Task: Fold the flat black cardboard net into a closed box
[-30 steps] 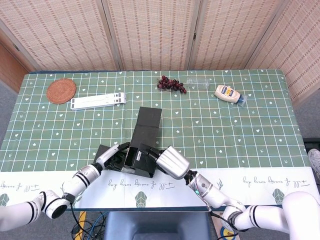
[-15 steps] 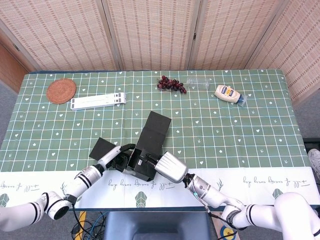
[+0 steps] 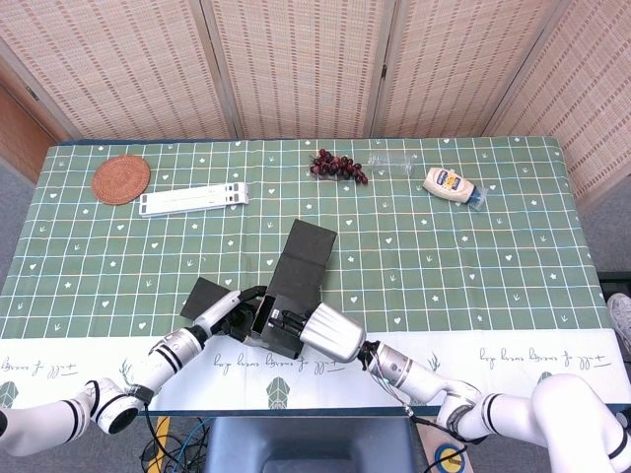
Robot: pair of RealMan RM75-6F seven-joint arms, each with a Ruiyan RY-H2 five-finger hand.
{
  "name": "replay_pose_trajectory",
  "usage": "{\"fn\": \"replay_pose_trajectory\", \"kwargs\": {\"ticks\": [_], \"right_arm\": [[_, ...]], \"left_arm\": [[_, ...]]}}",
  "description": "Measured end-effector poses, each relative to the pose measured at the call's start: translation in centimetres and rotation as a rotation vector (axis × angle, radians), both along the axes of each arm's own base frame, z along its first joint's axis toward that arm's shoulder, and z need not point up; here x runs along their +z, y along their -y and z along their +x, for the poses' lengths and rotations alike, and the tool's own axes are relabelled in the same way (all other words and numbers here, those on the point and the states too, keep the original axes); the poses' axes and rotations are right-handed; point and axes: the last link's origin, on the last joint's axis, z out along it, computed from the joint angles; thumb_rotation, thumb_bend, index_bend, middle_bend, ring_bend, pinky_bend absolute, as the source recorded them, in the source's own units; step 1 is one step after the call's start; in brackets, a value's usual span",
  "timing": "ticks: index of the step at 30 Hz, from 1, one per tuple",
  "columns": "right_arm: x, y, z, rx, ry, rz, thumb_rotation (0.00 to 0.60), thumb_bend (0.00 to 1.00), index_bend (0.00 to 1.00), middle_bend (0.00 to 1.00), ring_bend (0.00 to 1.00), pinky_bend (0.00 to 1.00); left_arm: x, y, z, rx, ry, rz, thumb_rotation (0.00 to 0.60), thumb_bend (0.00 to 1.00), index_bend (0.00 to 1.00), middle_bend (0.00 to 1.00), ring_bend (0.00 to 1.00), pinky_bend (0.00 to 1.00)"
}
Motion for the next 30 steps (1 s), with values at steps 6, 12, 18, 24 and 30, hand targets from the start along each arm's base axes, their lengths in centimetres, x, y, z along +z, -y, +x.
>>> {"fn": "replay_pose_trajectory", "kwargs": {"ticks": [6, 12, 18, 24, 30], "right_arm": [[-0.23, 0.1, 0.1, 0.012, -0.003, 0.006, 0.6, 0.34, 0.32, 0.36, 0.77, 1.0], [-0.21, 0.18, 0.24, 0.018, -0.001, 0.011, 0.6, 0.34, 0.39, 0.37, 0.77, 1.0], [-0.33, 0.24, -0.04, 0.023, -0.026, 0.007, 0.6, 0.34, 0.4, 0.37, 0.77, 1.0], [-0.31, 0.31, 0.22, 0.034, -0.033, 0.005, 0.6, 0.34, 0.4, 0.37, 0.77, 1.0], [-0.37, 0.19, 0.56, 0.045, -0.038, 0.007, 0.6, 0.34, 0.4, 0.37, 0.77, 1.0]], "left_arm": [[0.05, -0.02, -0.03, 0.001, 0.0, 0.0, 0.6, 0.13, 0.21, 0.26, 0.63, 0.95], [0.01, 0.01, -0.05, 0.003, -0.001, -0.003, 0.6, 0.13, 0.21, 0.26, 0.63, 0.95], [-0.05, -0.05, -0.01, 0.002, 0.0, -0.003, 0.6, 0.13, 0.21, 0.26, 0.63, 0.95], [-0.08, -0.1, 0.12, -0.003, 0.007, 0.0, 0.6, 0.13, 0.19, 0.24, 0.62, 0.95], [-0.09, -0.14, 0.2, -0.006, 0.01, -0.004, 0.6, 0.13, 0.14, 0.19, 0.62, 0.95]]}}
